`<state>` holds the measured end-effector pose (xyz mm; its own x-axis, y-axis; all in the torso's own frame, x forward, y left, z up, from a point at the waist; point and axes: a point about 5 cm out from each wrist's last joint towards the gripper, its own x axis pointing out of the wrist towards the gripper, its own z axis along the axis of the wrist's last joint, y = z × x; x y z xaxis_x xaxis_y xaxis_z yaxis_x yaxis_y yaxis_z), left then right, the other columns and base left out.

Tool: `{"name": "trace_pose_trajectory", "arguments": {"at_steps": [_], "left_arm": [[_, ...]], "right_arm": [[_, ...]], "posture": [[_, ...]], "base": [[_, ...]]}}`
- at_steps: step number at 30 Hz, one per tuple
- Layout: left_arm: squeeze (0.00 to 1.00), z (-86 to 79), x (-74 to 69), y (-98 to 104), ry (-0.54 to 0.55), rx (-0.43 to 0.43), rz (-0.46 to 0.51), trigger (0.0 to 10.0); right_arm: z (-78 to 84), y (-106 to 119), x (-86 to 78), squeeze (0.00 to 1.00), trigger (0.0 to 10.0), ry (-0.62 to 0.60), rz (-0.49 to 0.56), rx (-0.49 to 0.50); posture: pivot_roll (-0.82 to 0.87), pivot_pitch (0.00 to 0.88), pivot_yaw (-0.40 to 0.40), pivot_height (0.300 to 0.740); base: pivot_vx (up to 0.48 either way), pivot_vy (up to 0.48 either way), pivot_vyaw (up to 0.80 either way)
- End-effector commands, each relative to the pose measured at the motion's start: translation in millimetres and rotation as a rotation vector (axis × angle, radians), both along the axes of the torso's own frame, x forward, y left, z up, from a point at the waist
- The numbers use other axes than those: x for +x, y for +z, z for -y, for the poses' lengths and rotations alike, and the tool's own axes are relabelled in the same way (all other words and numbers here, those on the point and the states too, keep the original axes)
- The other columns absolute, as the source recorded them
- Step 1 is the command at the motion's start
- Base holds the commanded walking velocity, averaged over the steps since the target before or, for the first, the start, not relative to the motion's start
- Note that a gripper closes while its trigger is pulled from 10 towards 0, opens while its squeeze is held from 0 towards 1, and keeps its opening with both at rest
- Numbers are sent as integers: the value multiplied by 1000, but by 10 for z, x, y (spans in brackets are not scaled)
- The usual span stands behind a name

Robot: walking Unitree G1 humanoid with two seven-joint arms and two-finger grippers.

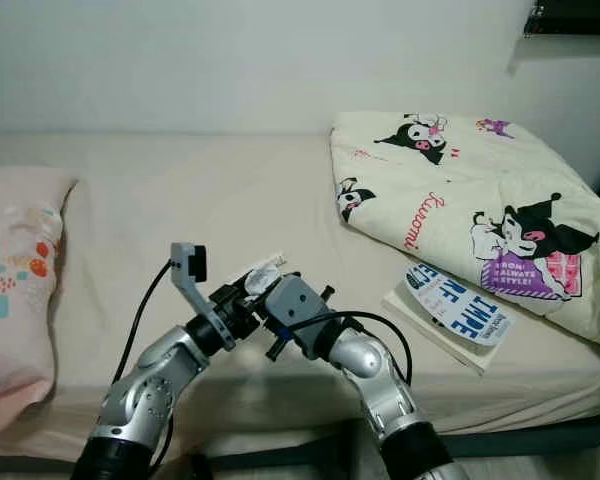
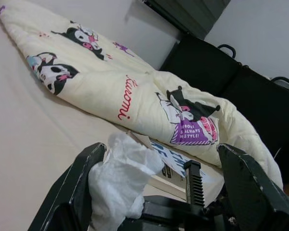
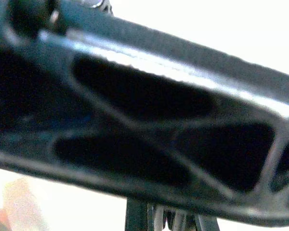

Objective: Clean up the room

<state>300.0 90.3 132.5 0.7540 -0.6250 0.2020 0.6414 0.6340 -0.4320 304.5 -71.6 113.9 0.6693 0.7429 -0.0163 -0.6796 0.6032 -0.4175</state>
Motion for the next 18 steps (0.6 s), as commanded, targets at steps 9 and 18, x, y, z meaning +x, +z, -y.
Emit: {"name": "trace_pose_trajectory", "arguments": {"at_steps": [9, 18], "left_arm": [[0, -15, 12, -73, 38, 34, -13, 7529], [0, -64, 68, -31, 84, -2, 6, 0]], "right_arm": [[-6, 20, 21, 0, 10000, -11, 12, 0], [-37, -6, -13, 0, 10000, 16, 5, -9]], "posture": [[-40, 28, -25, 570], [-39, 28, -26, 570]], "base": [[0, 0, 0], [0, 0, 0]]}}
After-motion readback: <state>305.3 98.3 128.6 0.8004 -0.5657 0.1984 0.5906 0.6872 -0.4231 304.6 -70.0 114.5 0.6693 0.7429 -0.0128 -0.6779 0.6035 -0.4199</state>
